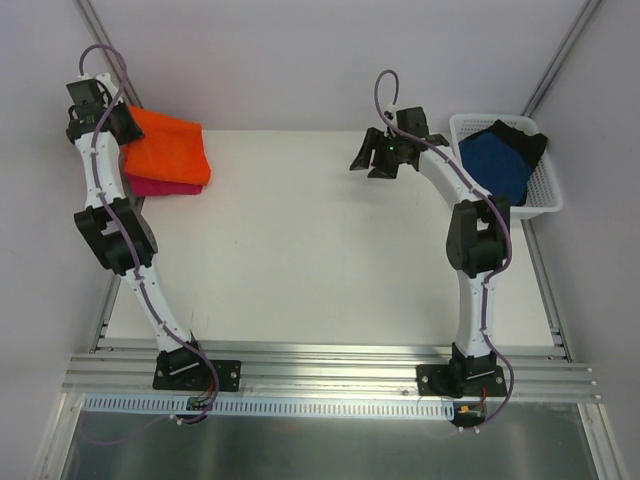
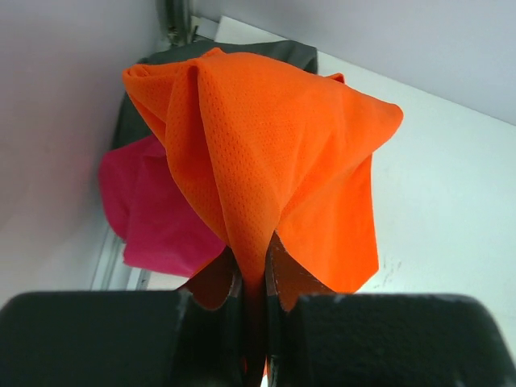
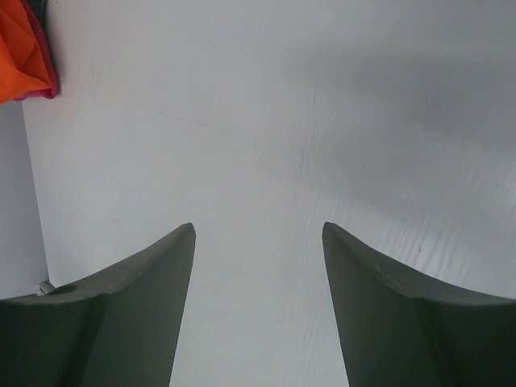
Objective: Fold and stack the t-shirts
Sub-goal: Neatly place the folded tshirt to the corner
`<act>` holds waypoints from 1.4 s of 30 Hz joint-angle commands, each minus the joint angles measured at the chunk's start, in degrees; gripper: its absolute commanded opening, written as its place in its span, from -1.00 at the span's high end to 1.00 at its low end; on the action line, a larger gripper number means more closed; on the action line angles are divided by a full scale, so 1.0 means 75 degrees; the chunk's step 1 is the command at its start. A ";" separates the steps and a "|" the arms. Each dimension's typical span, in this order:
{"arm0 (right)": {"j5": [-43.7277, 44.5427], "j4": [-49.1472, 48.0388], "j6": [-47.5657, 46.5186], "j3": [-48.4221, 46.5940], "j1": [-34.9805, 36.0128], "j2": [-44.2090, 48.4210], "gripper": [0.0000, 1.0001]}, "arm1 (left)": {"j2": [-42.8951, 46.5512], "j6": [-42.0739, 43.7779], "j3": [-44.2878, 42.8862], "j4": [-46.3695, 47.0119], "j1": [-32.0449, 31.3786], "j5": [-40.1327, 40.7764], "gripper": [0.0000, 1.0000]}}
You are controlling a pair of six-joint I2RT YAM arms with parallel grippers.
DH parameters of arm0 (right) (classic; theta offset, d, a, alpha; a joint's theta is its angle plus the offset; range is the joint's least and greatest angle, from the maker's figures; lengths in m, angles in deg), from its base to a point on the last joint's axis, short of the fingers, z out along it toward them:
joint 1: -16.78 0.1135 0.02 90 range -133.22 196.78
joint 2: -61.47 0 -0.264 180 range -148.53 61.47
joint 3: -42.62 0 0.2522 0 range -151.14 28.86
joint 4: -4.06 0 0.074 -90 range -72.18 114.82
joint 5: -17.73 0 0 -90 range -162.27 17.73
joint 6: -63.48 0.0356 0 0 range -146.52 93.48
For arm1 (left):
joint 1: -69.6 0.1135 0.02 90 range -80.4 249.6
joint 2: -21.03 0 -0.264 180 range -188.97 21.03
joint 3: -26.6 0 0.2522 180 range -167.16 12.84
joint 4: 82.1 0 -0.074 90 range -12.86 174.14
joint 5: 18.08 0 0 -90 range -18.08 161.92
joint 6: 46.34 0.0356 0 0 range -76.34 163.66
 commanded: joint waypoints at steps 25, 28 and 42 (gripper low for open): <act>0.0145 -0.0109 -0.0097 -0.0057 0.0419 0.0314 -0.37 | -0.0040 0.0347 -0.0374 0.0173 -0.0093 0.0535 1.00; 0.0180 -0.0086 -0.0108 -0.0057 0.0432 0.0291 -0.37 | -0.0274 0.0395 -0.0467 0.0173 -0.0211 0.0593 1.00; 0.0239 -0.0074 -0.0155 0.0013 0.0443 0.0256 -0.38 | -0.0568 0.0360 -0.0702 0.0325 -0.0422 0.1986 1.00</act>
